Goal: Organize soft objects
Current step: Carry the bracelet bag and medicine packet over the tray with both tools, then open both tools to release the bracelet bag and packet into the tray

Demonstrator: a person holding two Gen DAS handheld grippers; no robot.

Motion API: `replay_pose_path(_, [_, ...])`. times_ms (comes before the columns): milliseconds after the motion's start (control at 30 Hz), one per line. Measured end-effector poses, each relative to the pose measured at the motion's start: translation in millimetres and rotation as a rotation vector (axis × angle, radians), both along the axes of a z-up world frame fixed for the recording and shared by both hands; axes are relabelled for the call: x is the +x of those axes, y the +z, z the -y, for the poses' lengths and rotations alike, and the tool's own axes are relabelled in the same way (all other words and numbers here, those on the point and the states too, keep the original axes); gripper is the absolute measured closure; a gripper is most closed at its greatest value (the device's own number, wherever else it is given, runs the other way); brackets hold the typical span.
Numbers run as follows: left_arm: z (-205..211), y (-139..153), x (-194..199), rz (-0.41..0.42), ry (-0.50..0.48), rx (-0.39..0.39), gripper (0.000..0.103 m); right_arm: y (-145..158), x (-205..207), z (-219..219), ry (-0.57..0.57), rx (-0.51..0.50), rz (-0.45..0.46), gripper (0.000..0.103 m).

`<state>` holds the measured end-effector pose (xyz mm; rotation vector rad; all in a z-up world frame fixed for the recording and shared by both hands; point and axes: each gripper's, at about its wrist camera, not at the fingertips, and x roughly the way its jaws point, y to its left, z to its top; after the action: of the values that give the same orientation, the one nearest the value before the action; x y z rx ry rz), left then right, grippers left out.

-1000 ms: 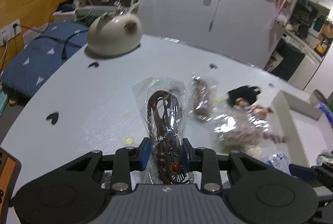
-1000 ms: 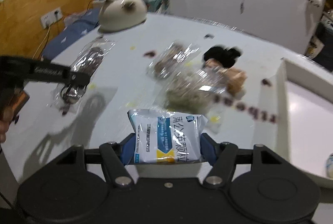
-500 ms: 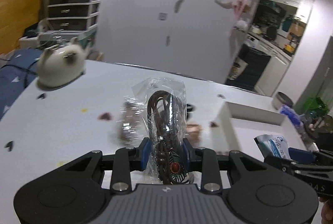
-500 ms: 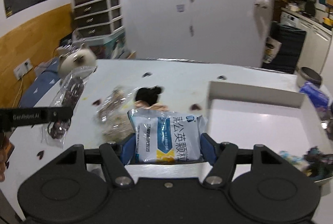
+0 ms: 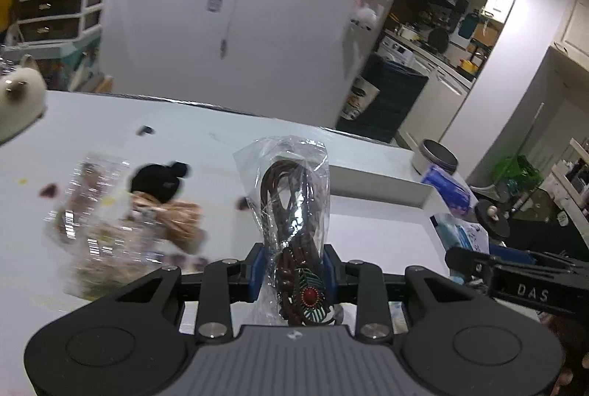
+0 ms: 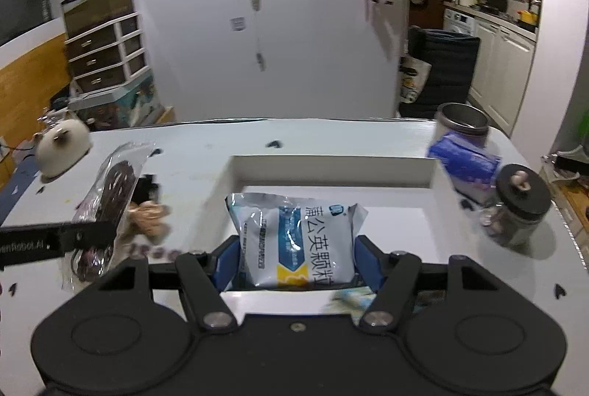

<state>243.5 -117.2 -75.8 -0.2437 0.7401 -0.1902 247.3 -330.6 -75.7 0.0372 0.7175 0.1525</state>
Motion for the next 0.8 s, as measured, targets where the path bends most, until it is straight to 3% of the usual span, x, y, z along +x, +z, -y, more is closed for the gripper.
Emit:
replay_pose_path(333, [63.9,-34.3,30.3,-0.101,-0.034,0.007,0.07,-16.6,27.4,73.0,-0.063,-0.006,-0.046,0.035])
replay_pose_path(800, [69.8,-80.4,54.3,-0.238,0.054,0.1,0.07,-58.7,95.9,102.8,-0.099,0.011,-0.151,0.035])
